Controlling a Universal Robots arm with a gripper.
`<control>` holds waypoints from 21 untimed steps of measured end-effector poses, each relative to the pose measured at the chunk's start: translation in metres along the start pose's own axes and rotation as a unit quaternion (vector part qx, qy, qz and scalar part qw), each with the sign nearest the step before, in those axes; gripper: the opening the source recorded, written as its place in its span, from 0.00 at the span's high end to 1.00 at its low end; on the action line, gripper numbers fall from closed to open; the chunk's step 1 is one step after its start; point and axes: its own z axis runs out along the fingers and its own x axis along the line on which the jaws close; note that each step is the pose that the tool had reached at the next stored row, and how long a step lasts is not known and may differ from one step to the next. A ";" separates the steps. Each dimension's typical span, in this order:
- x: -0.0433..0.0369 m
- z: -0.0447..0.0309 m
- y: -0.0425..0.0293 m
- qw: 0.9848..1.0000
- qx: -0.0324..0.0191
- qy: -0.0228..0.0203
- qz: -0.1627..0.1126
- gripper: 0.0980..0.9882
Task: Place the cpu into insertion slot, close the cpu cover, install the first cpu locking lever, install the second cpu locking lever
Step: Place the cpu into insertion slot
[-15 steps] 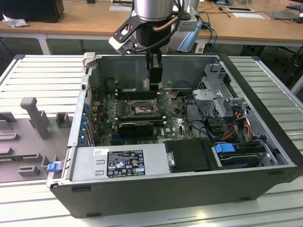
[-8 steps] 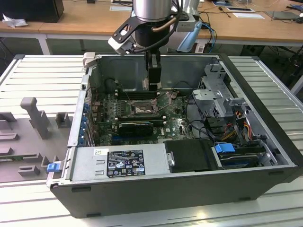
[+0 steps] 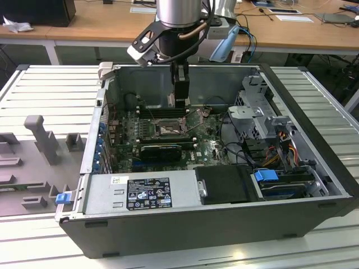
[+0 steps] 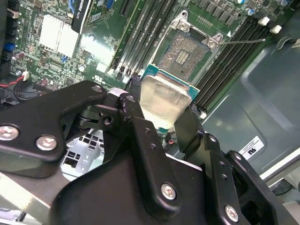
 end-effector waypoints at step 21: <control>0.0129 0.0255 -0.0074 1.000 0.000 0.000 0.000 0.52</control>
